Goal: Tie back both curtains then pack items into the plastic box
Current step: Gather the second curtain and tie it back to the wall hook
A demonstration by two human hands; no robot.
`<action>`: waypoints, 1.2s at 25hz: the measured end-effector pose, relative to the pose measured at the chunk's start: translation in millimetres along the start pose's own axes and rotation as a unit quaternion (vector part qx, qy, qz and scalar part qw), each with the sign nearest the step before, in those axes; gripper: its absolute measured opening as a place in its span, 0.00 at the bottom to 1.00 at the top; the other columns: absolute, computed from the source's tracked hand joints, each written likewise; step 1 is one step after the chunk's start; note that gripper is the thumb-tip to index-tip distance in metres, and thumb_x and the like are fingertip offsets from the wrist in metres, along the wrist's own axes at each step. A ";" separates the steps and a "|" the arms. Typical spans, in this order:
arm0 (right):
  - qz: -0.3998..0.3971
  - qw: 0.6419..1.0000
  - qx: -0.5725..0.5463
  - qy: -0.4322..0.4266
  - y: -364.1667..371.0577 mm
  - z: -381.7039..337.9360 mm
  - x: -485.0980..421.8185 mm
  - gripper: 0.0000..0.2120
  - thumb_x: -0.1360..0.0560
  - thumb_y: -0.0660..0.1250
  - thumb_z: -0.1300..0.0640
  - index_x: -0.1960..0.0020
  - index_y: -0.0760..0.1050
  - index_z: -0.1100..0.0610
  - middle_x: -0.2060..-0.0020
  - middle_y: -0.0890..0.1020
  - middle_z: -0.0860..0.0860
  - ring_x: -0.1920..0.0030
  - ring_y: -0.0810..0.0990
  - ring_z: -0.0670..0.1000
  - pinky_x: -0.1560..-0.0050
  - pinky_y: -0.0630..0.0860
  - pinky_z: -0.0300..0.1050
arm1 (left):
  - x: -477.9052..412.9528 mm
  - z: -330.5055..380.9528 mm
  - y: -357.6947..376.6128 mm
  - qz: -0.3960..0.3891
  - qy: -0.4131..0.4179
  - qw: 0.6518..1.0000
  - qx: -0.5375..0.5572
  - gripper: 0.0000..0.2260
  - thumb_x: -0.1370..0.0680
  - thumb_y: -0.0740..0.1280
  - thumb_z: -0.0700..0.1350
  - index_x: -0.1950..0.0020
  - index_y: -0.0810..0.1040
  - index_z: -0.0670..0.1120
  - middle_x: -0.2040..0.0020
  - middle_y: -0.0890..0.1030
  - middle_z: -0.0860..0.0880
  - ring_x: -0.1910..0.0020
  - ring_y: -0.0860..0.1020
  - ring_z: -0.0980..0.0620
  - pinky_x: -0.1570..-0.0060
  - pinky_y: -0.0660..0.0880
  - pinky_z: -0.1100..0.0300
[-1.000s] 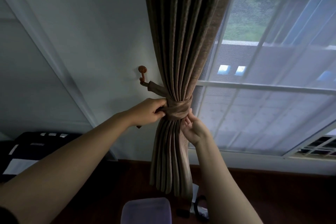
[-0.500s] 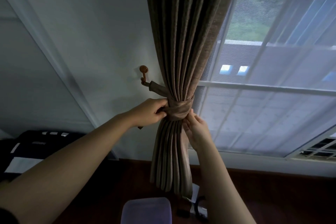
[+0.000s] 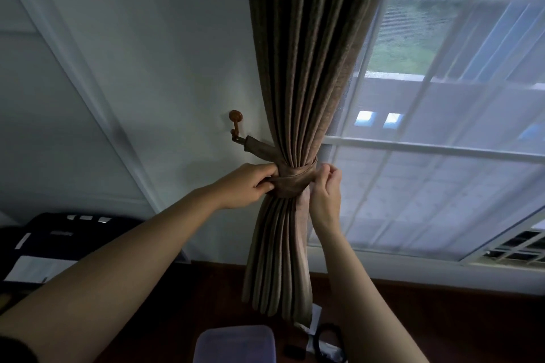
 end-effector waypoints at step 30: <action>-0.009 0.980 0.156 -0.125 67.4 -22.5 -18.0 0.38 0.43 0.74 0.36 0.40 0.60 0.42 0.43 0.77 0.48 0.43 0.78 0.51 0.45 0.76 0.57 | -11.8 -97.8 -67.2 0.468 -0.161 0.857 0.143 0.06 0.25 0.68 0.41 0.52 0.82 0.40 0.65 0.81 0.45 0.66 0.77 0.52 0.64 0.68 0.64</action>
Point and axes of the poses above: each hand's wrist, its own x-axis away from the middle knuckle, its own y-axis out of the palm, z = x × y, the point moved 8 cm from there along -x, towards the middle knuckle
